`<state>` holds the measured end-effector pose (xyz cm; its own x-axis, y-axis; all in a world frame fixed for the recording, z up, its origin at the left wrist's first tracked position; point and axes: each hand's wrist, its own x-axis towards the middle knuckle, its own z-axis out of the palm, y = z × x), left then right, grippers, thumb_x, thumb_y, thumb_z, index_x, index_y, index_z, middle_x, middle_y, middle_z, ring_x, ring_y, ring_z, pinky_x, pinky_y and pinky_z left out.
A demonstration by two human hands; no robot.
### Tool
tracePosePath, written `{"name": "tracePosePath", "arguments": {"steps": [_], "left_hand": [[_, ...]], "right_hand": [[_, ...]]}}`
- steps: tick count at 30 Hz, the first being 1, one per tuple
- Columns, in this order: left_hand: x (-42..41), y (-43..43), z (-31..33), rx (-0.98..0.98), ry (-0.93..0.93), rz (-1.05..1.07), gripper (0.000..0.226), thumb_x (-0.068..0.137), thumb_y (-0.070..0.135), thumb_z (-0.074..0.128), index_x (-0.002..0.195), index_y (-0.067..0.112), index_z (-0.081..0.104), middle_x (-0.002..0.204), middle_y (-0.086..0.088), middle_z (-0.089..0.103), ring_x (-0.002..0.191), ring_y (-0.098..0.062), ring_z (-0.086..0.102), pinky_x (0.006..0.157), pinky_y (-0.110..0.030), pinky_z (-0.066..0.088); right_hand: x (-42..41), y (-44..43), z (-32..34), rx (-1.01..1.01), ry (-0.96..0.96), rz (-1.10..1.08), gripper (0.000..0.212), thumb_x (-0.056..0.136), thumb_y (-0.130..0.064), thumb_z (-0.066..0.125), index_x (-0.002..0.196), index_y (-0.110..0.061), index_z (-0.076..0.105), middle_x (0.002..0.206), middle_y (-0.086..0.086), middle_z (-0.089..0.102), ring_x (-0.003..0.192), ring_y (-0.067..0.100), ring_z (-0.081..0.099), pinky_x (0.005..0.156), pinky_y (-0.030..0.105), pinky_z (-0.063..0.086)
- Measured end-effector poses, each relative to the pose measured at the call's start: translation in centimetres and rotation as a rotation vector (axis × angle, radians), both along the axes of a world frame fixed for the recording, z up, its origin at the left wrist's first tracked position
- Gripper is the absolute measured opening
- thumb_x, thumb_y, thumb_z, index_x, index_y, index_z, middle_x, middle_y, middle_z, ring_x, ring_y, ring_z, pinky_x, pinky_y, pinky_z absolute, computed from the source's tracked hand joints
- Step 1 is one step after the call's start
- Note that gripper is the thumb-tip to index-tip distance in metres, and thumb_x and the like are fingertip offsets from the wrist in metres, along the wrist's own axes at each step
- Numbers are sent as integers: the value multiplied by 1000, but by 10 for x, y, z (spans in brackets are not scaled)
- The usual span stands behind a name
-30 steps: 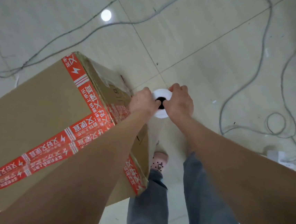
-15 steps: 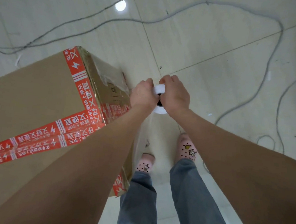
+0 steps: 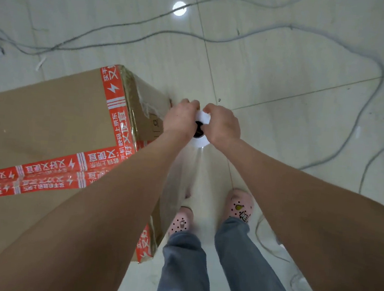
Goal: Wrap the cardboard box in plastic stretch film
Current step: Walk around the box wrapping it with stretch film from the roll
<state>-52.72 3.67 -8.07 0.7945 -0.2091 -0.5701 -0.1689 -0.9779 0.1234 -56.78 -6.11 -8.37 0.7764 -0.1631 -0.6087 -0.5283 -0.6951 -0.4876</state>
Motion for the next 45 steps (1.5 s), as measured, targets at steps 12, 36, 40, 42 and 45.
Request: {"name": "tracePosePath", "arguments": {"steps": [12,36,40,42,45], "left_hand": [[10,-8,-1,-5,-1,-189,31,86,10,53,118,10,53,112,-11,53,98,-30,57,64,-33,38],[110,-7,0,-32,42,-163,38,87,12,54,124,11,48,117,-8,51,103,-28,56,70,-35,43],[128,-4,-3,-8,-5,-231,20,87,11,49,107,8,54,106,-9,55,96,-29,57,65,-33,35],[137,3,-3,-10,4,-131,19,87,14,51,104,8,54,103,-10,57,93,-30,58,64,-33,37],[147,12,-2,-32,28,82,23,85,19,55,105,8,54,100,-10,59,87,-29,58,63,-32,38]], "right_hand": [[7,0,-12,92,205,-306,26,83,-19,62,106,-14,51,104,5,62,89,26,60,68,33,45],[103,6,-11,-12,117,-257,29,83,-21,64,108,-16,49,109,1,55,87,24,59,66,33,40],[123,8,-10,-113,-7,-82,14,85,-18,55,99,-18,51,101,0,58,83,23,59,66,32,39],[138,9,-7,-147,-54,61,15,87,-17,49,101,-19,53,102,1,59,87,24,59,69,33,40],[158,14,-2,-111,-67,198,30,88,-16,48,117,-23,52,113,1,58,97,25,57,71,33,40]]}}
